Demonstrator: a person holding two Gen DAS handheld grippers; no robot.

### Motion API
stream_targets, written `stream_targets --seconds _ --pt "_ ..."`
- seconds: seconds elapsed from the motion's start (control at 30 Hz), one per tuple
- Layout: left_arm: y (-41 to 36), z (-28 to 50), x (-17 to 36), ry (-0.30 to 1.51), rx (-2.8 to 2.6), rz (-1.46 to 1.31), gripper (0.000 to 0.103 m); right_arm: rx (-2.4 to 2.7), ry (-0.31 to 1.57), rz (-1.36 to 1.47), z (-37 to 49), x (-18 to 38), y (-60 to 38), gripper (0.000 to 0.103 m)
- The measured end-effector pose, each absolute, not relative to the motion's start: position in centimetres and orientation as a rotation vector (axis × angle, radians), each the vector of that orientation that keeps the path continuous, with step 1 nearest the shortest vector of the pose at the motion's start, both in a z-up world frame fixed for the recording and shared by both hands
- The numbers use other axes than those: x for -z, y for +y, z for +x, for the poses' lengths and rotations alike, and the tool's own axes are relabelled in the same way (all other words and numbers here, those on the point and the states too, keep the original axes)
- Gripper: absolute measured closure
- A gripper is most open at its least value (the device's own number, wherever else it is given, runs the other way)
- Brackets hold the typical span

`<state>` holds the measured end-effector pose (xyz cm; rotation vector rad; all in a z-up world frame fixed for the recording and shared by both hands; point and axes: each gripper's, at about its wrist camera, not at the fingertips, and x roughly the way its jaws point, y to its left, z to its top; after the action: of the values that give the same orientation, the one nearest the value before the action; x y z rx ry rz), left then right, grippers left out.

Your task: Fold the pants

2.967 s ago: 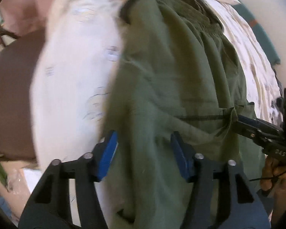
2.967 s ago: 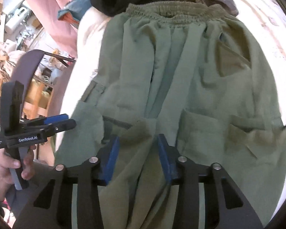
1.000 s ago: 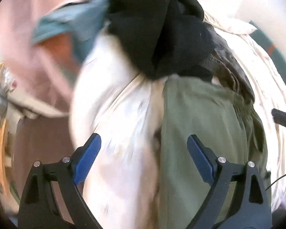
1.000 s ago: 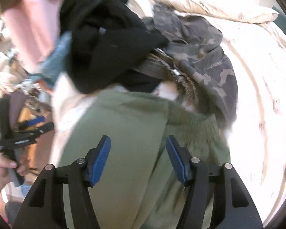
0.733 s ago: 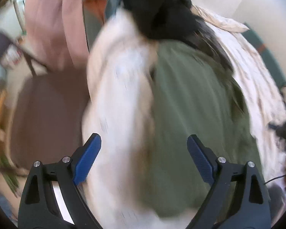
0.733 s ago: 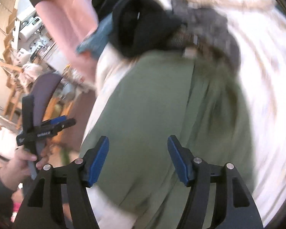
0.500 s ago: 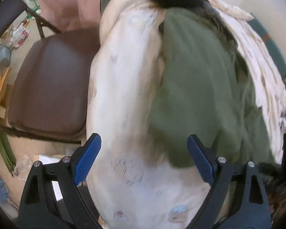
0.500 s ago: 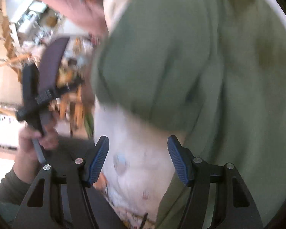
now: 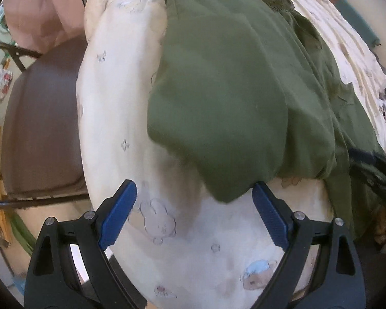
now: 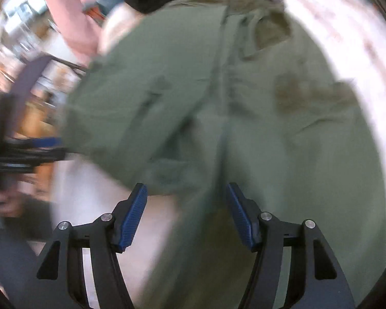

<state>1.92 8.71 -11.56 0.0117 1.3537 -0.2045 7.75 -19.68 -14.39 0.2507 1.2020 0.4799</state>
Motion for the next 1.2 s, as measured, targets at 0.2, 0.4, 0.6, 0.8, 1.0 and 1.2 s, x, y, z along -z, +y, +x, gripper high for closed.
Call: stream_targets --seconds 0.2,0.4,0.6,0.8,1.0,1.2 --pt "8.0 3.3 12.2 1.331 0.234 0.016 0.035 -0.708 1.184 0.399 8.2 14.0 -16.2 0.058" --pt "7.1 3.6 12.0 1.313 0.304 -0.01 0.081 -0.631 1.271 0.336 9.3 16.6 -14.1 0.06" --pt "7.6 3.7 12.1 1.332 0.3 -0.029 0.093 -0.625 1.312 0.459 9.1 17.8 -16.0 0.06" --pt "7.6 3.6 12.2 1.332 0.292 -0.023 0.093 -0.682 1.278 0.433 9.0 17.5 -14.1 0.06" --pt "7.3 3.7 12.5 1.337 0.282 0.008 0.094 -0.598 1.334 0.422 9.8 19.9 -14.3 0.065" --pt "7.6 3.9 12.2 1.343 0.274 -0.006 0.099 -0.679 1.232 0.432 9.4 17.0 -16.0 0.101"
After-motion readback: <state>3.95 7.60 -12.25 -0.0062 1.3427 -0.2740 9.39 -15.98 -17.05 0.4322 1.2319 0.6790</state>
